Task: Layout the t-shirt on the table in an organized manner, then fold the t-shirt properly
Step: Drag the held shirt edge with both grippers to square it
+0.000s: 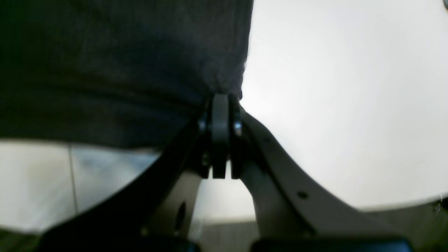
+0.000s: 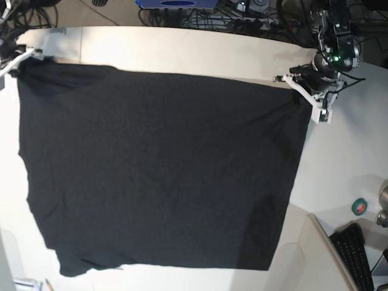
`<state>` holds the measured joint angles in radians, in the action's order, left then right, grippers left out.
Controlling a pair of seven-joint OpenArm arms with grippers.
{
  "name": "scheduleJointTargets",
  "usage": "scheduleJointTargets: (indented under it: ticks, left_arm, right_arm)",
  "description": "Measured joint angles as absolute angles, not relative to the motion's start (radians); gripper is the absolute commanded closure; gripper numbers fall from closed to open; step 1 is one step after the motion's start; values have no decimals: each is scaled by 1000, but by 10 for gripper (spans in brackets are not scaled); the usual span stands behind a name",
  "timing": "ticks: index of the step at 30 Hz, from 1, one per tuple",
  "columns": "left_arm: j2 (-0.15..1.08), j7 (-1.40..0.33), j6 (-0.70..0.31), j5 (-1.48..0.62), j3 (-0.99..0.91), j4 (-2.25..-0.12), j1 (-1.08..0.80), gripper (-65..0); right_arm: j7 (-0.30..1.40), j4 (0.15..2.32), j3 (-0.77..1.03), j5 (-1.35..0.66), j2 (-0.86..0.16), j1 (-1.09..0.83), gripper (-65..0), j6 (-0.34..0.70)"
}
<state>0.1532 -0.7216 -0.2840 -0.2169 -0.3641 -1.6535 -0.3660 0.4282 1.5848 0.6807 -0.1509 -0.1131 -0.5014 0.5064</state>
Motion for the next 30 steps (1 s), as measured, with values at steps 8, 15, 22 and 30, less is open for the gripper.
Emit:
scheduleJointTargets:
  ticks: [8,15,22,30]
  left_arm:
    - [154,-721,-286,-224,-400,-1713,-429,0]
    - [152,-729,-286,-226,-390,-1710,-342,0]
    - [153,-856,-287,-232,-391,-1652,-190,0]
    - [152,-864,-286,-218,-391,-1518,-96,0]
  right_arm:
    - [494,1656,727,-150,-98,-484,0,506]
    - [517,1679,720,-149,-102,-370,0,505]
    - [647,1674,718,-149,-145,-223,0,505]
    - [696,1595,646,-150,-185,-105,0,505]
